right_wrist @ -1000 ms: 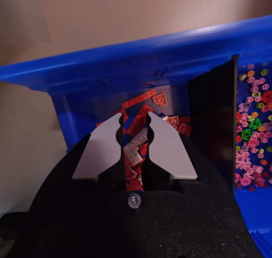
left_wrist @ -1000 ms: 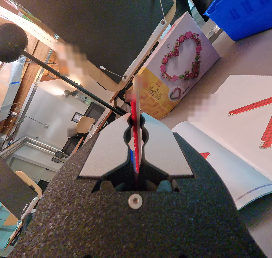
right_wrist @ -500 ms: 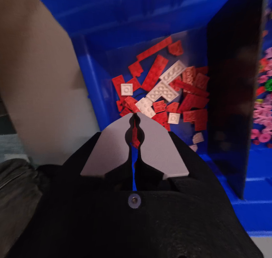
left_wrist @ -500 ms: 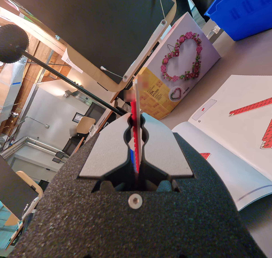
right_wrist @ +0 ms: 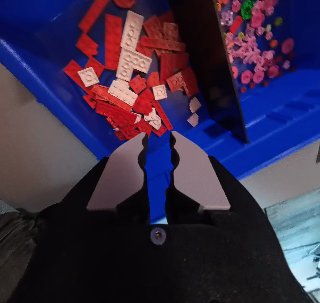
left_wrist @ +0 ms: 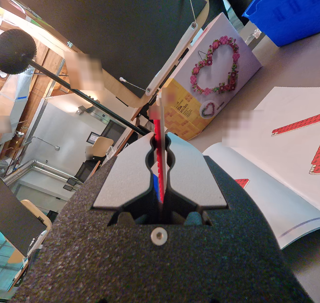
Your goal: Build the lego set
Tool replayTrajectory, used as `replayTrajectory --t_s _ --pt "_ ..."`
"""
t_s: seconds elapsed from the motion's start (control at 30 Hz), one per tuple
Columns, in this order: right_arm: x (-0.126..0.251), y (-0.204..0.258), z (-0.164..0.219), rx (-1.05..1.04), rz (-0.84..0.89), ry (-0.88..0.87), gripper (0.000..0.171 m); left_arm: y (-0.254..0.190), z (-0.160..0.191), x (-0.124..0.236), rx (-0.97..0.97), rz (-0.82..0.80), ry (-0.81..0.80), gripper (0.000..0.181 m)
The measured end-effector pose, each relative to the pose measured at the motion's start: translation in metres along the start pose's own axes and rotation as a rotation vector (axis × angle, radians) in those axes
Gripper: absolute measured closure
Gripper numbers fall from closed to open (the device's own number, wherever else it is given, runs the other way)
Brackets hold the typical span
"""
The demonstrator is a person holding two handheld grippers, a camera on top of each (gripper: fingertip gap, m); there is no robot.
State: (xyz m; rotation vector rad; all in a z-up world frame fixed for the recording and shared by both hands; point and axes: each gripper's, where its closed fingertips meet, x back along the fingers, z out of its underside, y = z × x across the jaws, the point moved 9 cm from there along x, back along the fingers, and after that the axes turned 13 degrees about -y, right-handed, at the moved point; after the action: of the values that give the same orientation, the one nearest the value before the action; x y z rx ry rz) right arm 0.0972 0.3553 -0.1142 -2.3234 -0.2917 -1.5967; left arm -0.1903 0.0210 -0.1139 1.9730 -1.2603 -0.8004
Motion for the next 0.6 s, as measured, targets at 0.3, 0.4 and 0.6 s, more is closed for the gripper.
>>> replayTrajectory --t_s 0.3,0.4,0.6 --pt "-0.015 0.011 -0.003 0.035 -0.105 0.001 0.149 0.001 -0.001 0.001 -0.002 -0.009 -0.004 0.173" --pt "-0.013 0.009 0.004 0.035 -0.071 0.074 0.154 0.001 0.000 0.001 -0.007 -0.011 -0.003 0.173" --pt "-0.016 0.018 0.006 -0.013 -0.371 0.136 0.171 0.001 -0.001 0.001 -0.009 -0.009 -0.004 0.173"
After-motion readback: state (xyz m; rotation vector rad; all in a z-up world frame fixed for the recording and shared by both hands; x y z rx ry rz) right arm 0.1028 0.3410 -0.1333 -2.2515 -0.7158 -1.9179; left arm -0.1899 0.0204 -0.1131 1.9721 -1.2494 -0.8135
